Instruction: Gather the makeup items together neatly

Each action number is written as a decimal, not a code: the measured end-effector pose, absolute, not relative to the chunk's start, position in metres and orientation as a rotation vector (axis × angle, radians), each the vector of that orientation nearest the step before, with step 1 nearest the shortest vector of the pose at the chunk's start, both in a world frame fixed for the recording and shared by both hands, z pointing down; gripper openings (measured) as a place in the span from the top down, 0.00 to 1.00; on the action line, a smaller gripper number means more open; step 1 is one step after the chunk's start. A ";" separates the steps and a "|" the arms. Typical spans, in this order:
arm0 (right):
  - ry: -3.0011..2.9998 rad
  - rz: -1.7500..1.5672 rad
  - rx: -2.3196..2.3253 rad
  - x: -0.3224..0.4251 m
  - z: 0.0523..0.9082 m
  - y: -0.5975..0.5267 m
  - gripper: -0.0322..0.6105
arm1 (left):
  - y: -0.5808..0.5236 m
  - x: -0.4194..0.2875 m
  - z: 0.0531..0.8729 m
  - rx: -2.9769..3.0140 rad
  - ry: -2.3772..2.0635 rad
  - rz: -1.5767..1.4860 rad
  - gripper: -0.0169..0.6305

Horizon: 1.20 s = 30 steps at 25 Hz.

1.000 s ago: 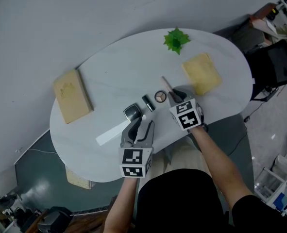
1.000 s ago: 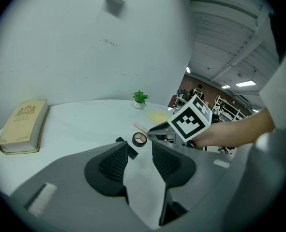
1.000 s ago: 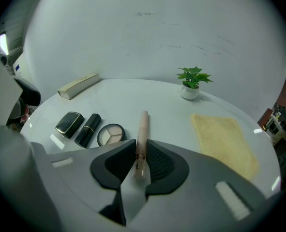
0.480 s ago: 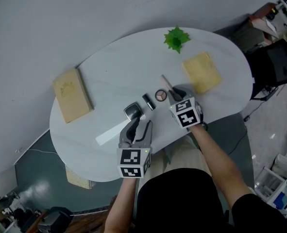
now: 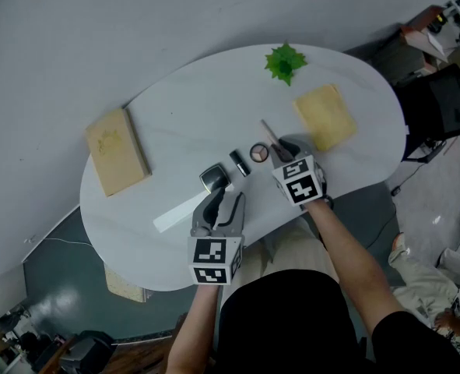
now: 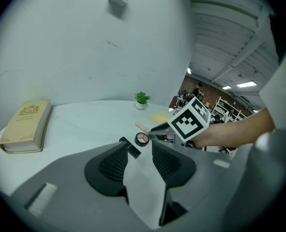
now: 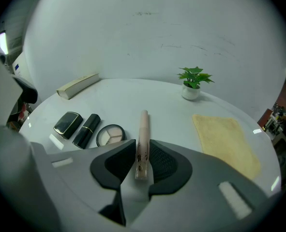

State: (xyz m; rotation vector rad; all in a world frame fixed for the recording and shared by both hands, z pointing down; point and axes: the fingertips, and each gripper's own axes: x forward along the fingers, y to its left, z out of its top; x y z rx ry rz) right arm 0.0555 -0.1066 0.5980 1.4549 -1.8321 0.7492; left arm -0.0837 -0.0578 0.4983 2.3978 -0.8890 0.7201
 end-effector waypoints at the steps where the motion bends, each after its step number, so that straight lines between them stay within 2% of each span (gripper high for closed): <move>1: -1.833 0.749 1.452 0.055 0.598 -0.106 0.83 | -0.058 -0.084 0.498 2.398 -0.889 0.720 0.73; 30: -1.939 0.648 1.464 0.046 0.553 -0.084 0.83 | -0.037 -0.093 0.482 2.419 -0.966 0.694 0.73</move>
